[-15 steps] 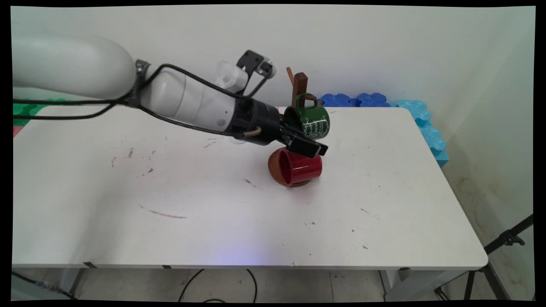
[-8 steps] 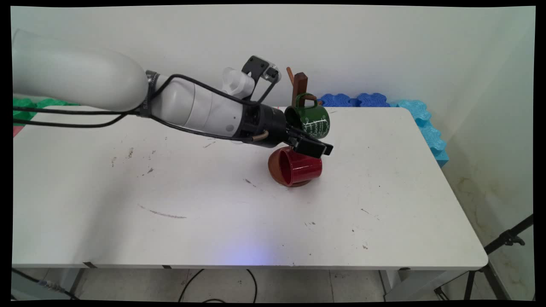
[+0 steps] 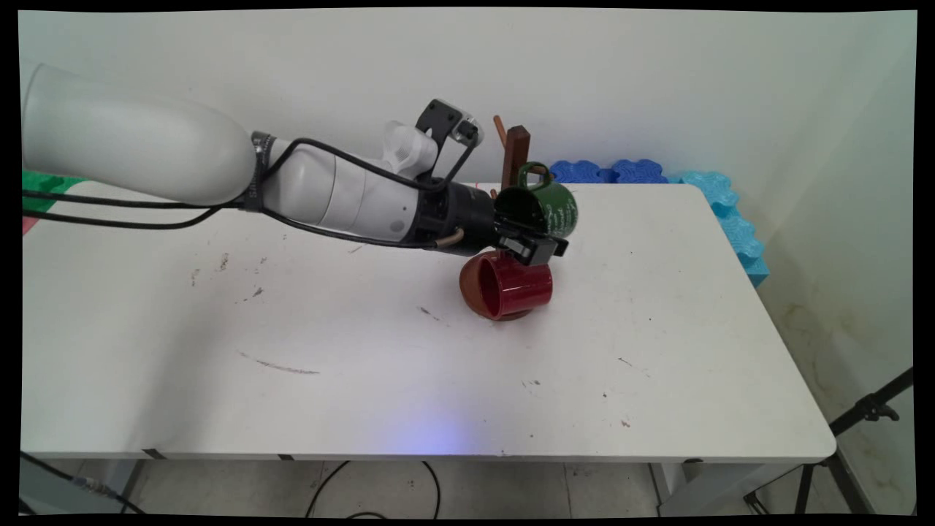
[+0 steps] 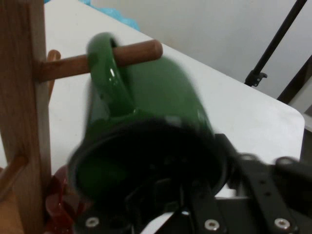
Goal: Pick up the green mug from the rack, then place the picked object on the table
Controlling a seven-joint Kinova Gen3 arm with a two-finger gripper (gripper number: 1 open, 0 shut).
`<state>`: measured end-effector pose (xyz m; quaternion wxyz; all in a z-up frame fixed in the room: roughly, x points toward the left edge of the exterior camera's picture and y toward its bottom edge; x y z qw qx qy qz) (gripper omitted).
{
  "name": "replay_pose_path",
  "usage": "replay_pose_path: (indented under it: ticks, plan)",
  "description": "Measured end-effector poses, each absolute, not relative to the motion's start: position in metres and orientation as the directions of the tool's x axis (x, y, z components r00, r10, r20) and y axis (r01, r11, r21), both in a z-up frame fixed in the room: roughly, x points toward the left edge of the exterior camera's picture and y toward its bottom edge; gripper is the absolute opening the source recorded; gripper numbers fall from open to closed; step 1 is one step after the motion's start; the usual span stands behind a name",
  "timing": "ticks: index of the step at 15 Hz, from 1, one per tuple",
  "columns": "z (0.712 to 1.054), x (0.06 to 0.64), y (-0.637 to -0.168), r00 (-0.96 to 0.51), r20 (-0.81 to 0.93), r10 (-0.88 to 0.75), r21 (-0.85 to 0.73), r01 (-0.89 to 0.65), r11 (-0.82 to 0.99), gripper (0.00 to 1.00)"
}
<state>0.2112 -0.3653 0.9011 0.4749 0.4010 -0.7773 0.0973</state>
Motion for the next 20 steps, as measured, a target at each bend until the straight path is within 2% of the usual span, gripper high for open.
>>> replay_pose_path:
  ticks: [20]
  plan:
    - [0.916,0.214,-0.349,-0.203,0.871,-0.448,0.204,-0.680,0.704,0.00]
